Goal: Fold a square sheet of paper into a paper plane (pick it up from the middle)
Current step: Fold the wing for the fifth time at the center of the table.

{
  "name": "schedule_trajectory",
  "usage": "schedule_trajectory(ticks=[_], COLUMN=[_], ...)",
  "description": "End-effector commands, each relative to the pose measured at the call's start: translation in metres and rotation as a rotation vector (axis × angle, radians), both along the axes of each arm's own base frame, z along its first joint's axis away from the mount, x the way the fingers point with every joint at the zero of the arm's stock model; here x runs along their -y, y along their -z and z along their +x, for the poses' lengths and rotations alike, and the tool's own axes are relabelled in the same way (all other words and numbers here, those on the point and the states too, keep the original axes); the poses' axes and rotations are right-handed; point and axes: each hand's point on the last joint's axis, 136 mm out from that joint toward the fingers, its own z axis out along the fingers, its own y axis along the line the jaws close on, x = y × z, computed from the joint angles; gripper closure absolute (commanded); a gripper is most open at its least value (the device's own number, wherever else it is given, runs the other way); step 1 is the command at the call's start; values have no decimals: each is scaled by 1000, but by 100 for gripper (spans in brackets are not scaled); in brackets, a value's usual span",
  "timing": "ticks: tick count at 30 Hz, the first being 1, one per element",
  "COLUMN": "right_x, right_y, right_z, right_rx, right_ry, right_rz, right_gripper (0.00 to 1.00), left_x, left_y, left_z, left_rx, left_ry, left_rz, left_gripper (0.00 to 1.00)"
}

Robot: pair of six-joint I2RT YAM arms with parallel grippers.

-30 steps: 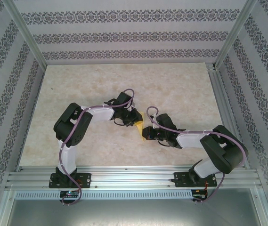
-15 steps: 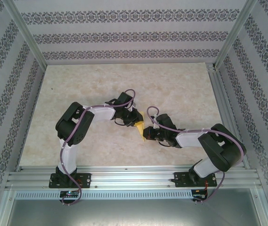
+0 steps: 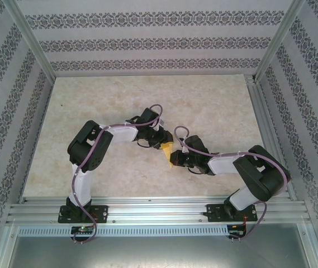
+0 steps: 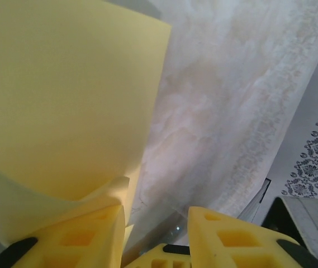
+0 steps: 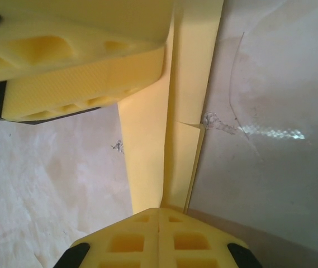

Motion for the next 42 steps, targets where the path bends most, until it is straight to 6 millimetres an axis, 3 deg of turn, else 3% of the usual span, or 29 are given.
schedule_trajectory(ticks=[1, 11, 33, 38, 42], right_x=[6, 11, 7, 7, 5], right_y=[-2, -7, 0, -2, -14], right_z=[9, 9, 9, 9, 11], right_rx=[18, 53, 20, 18, 39], right_ry=[56, 85, 75, 71, 74], right_rz=[-5, 4, 0, -8, 9], right_gripper=[100, 100, 100, 98, 94], left_x=[14, 2, 8, 6, 1], left_y=[-44, -45, 5, 16, 28], left_z=[5, -2, 4, 5, 2], left_rx=[123, 159, 105, 96, 81], left_ry=[52, 50, 54, 51, 50], left_rz=[-80, -47, -17, 8, 38], left_gripper=[62, 67, 71, 72, 72])
